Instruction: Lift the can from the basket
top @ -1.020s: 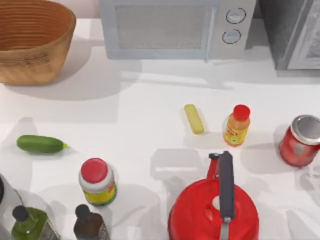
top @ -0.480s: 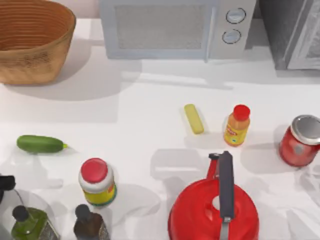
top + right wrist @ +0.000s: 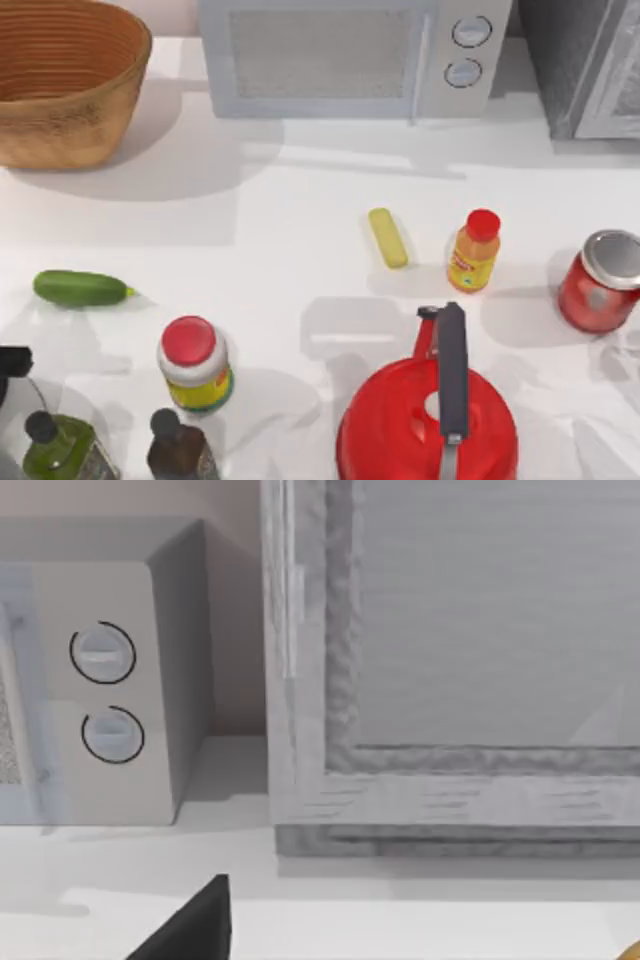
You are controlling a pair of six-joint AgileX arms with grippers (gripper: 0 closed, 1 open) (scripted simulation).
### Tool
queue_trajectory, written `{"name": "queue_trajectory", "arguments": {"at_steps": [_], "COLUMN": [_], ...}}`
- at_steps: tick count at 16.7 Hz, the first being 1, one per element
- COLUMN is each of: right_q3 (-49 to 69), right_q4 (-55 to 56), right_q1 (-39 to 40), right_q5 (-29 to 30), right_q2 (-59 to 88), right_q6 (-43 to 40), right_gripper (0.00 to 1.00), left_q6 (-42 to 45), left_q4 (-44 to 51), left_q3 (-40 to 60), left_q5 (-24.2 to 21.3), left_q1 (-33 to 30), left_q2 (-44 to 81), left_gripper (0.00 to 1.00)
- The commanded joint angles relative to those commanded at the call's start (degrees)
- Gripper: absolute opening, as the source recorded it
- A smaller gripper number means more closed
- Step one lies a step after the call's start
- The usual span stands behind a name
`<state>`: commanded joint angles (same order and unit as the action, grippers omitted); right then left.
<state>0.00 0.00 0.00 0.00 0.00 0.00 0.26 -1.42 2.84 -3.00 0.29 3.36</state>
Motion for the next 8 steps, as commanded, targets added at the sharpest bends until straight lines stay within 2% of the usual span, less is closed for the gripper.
{"name": "queue_trajectory", "arguments": {"at_steps": [3, 5, 8], "right_q3": [0.0, 0.0, 0.0], "right_q4": [0.0, 0.0, 0.0], "right_q1": [0.0, 0.0, 0.0], "right_q5": [0.0, 0.0, 0.0], "right_q2": [0.0, 0.0, 0.0], "right_q6": [0.0, 0.0, 0.0], "right_gripper": [1.0, 1.0, 1.0], "left_q6": [0.15, 0.13, -0.09], "left_q4": [-3.86, -7.88, -15.85], "left_q3": [5.53, 10.77, 19.93], "left_q5": [-8.12, -16.04, -30.2], "left_q1": [-0.42, -1.18, -2.87], "left_q2": [8.58, 17.43, 35.04], "left_gripper": [0.0, 0.0, 0.0]}}
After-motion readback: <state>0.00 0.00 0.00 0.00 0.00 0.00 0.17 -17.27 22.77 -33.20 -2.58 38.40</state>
